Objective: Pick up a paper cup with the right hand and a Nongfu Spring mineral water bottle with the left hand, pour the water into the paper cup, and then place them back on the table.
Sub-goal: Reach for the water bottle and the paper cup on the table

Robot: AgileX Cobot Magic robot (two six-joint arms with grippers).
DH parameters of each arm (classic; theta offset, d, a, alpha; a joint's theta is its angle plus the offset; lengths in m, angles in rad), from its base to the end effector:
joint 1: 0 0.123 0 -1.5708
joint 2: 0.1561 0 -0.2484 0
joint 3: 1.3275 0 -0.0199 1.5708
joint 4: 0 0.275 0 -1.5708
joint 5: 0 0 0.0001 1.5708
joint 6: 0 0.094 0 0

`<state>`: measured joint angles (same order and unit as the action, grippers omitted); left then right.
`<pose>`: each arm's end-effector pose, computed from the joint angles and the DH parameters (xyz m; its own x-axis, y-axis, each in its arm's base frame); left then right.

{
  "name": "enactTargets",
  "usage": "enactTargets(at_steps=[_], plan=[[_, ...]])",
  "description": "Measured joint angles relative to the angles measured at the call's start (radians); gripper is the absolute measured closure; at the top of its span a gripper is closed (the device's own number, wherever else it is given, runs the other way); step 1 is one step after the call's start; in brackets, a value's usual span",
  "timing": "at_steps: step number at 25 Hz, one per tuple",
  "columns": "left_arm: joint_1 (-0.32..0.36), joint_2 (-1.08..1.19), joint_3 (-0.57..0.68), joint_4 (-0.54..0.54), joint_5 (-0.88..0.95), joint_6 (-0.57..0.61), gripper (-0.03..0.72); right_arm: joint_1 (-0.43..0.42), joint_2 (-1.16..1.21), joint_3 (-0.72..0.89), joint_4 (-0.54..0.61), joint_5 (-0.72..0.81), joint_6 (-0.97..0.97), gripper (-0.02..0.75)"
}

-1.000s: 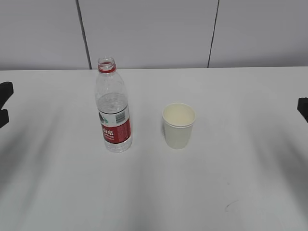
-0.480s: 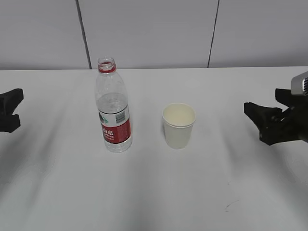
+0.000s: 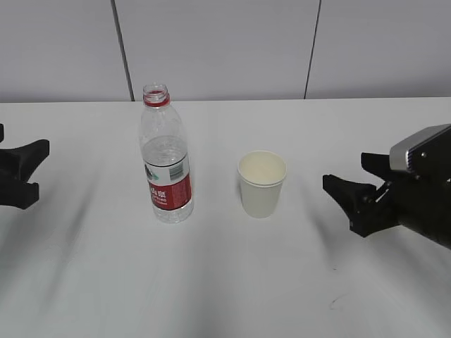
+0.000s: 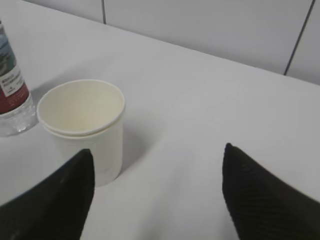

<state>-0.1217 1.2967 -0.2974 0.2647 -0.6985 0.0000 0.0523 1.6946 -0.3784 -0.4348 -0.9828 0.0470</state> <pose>0.2413 -0.0454 0.1431 -0.1652 0.2220 -0.9609 0.3225 0.9329 0.1601 0.2618 0.0467 0.0839 -0.2033 -0.2017 -0.9581 -0.4347 0.8954 -0.0963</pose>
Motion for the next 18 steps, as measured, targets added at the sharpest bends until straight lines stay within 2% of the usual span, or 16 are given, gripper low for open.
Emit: enactTargets(at_steps=[6,18], plan=[[0.0,0.06,0.0,0.001,-0.021,-0.013,0.224,0.0,0.119,-0.027,-0.075,-0.083,0.0,0.13],[0.0,0.217,-0.001,0.032,-0.181,-0.079,0.132,0.019,0.265,-0.153,-0.205,-0.092,0.002,0.128]])
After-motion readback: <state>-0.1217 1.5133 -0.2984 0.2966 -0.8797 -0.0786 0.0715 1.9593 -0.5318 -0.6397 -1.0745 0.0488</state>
